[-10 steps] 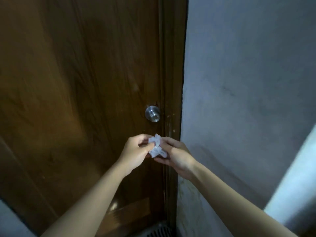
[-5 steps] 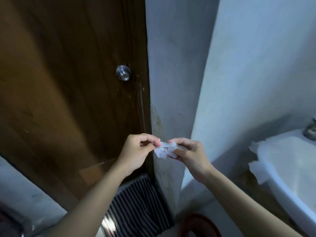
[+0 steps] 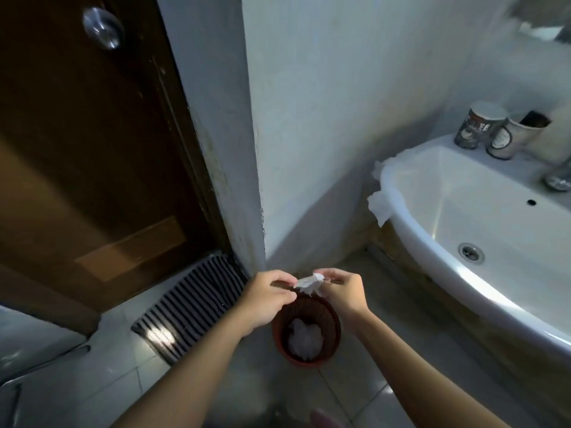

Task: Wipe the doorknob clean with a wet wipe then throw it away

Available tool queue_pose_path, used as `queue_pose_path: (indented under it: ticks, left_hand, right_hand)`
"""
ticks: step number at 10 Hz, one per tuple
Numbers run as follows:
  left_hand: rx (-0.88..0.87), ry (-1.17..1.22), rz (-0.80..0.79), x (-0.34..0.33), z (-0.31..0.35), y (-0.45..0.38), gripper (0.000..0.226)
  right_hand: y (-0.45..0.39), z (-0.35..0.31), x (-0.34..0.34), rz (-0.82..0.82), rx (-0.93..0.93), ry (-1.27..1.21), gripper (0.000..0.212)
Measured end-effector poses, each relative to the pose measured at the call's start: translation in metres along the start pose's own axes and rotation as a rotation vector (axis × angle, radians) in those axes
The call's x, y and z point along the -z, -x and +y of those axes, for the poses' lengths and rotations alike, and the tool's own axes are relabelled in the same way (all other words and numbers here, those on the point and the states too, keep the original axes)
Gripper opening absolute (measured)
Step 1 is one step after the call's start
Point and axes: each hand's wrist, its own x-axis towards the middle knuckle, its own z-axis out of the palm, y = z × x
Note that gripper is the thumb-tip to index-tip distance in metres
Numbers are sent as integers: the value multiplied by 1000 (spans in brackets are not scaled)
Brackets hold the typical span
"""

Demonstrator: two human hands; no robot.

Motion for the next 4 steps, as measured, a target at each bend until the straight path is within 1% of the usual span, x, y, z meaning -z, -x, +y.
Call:
queue_pose_path:
  ticks: [1,2,3,4]
  left_hand:
    - [64,-13,-57,-13,-12,1,18]
    - [95,-27,-71,-18,-20,1,18]
    - [120,-41,-90,-16,-26,0,17]
    - [130,-45,-85,-10,-25,-2,16]
  right_hand:
    - [-11,30,5,90,-81,106,32]
    - [-24,54,7,66,-149,101,28]
    - [-35,78,9,9,-252,100,32]
    - [-35,91,12,-5,-320,106,31]
